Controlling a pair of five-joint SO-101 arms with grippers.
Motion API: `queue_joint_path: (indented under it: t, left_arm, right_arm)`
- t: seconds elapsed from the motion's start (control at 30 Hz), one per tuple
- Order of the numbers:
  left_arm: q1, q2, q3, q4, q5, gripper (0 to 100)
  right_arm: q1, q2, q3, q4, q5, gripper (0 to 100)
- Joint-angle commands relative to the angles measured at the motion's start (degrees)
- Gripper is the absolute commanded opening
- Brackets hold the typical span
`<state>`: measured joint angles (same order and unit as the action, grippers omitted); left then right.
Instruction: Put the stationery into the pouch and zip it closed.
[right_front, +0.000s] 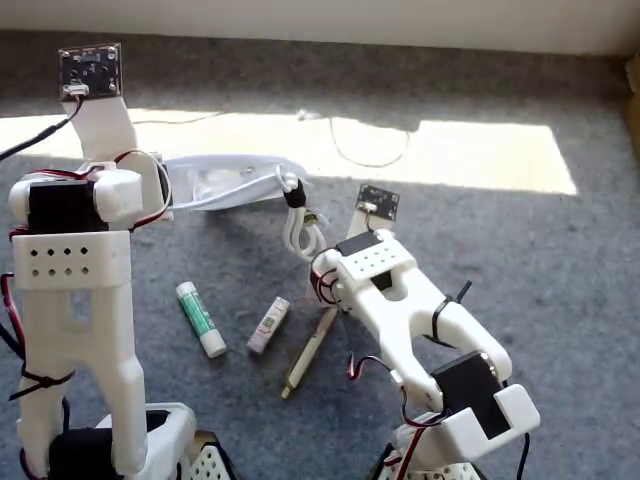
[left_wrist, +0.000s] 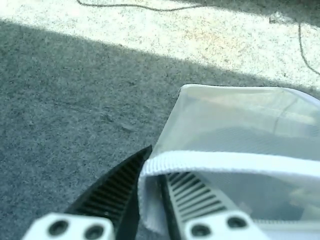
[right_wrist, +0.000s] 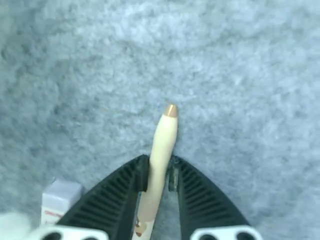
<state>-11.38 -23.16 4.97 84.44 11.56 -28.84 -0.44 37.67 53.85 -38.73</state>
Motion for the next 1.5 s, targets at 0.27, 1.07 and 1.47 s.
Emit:
queue_joint_path:
  t: [0.27, 1.07, 1.47]
  left_arm:
    - [-0.5, 0.7, 0.0, 0.1, -0.3, 1]
    - [-0.5, 0.7, 0.2, 0.1, -0.3, 1]
    - [-0.5, 0.7, 0.2, 0.1, -0.3, 1]
  right_arm:
    - [4.3, -3.2, -1.5, 7.3, 3.7, 6.6]
    - [4.2, -1.8, -0.6, 5.4, 5.7, 7.0]
    - [2.3, -2.3, -4.2, 7.3, 5.5, 7.0]
